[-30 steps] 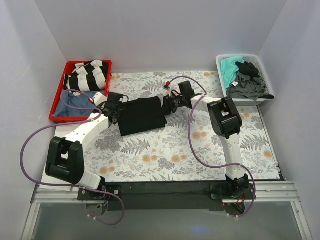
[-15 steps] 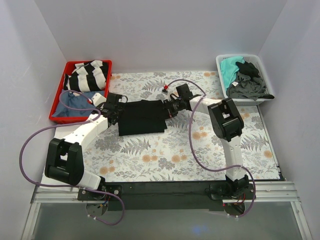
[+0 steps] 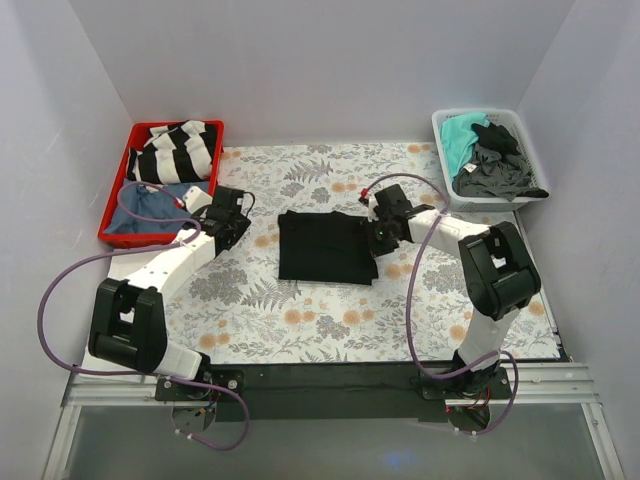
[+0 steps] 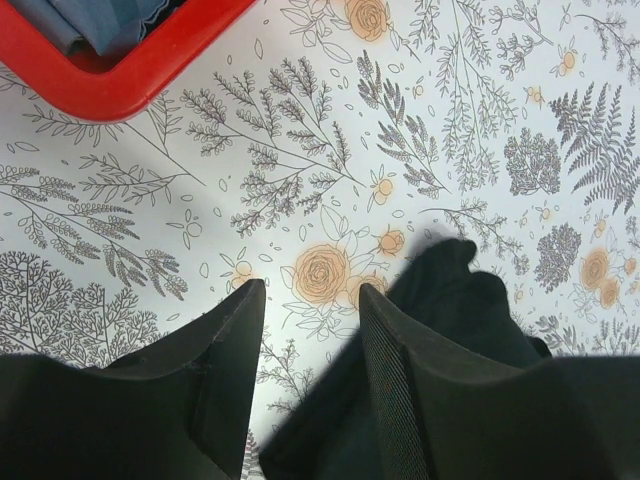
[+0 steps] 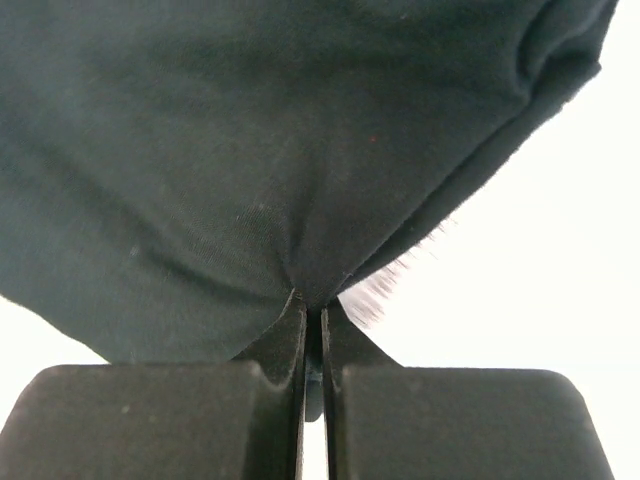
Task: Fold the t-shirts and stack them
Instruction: Put the neatly folded tshirt into the corner of the board with the right arm
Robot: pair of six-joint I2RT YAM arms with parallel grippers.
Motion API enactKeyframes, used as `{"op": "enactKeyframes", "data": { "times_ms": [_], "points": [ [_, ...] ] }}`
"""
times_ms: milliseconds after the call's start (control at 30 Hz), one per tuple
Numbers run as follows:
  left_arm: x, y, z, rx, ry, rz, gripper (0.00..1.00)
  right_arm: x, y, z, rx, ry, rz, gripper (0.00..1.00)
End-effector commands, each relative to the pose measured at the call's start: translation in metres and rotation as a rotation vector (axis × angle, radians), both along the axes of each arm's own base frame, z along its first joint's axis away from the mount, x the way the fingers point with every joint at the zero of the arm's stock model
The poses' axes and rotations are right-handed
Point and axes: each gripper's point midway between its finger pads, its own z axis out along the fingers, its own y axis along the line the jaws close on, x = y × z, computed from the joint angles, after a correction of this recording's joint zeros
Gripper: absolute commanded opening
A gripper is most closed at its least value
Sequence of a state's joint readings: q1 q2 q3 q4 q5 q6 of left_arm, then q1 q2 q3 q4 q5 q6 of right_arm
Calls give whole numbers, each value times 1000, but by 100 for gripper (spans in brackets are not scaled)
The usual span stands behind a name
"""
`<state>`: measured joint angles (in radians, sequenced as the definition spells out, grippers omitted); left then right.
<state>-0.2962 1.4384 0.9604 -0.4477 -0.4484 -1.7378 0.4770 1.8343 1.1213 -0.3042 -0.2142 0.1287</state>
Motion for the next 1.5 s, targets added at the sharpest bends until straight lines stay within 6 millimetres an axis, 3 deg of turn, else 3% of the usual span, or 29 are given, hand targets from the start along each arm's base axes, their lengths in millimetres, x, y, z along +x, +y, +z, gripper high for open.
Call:
{"op": "enactKeyframes", "data": {
  "times_ms": [0,300,433,700,933,1033,1133,1200,1233,1367,1467],
  "points": [
    [-6,4,14,-29,-49,22,41,-63,-125,-47,-509,192,-160,1],
    [-4,-12,11,-102,-76,-37,39,-74,-206,-12,-664,148,-422,1],
    [-2,-17,8,-116,-76,-59,39,-74,-233,2,-726,118,-512,1],
    [2,-28,8,-156,-93,-99,38,-77,-285,10,-828,158,-697,1],
    [1,-33,7,-172,-106,-122,38,-75,-326,37,-879,91,-877,1],
    [2,-37,7,-185,-109,-143,38,-66,-336,52,-872,38,-948,2],
    [2,-40,11,-190,-124,-169,38,-58,-342,70,-874,-28,-997,22],
    [2,-43,14,-191,-137,-188,38,-49,-346,83,-851,-68,-1035,28],
    [1,-43,14,-190,-137,-193,38,-44,-343,87,-823,-81,-1035,33],
    [2,-46,15,-187,-144,-208,38,-26,-330,108,-720,-166,-1034,37],
    [1,-45,14,-185,-140,-207,38,-20,-308,116,-626,-217,-994,39]
  ]
}}
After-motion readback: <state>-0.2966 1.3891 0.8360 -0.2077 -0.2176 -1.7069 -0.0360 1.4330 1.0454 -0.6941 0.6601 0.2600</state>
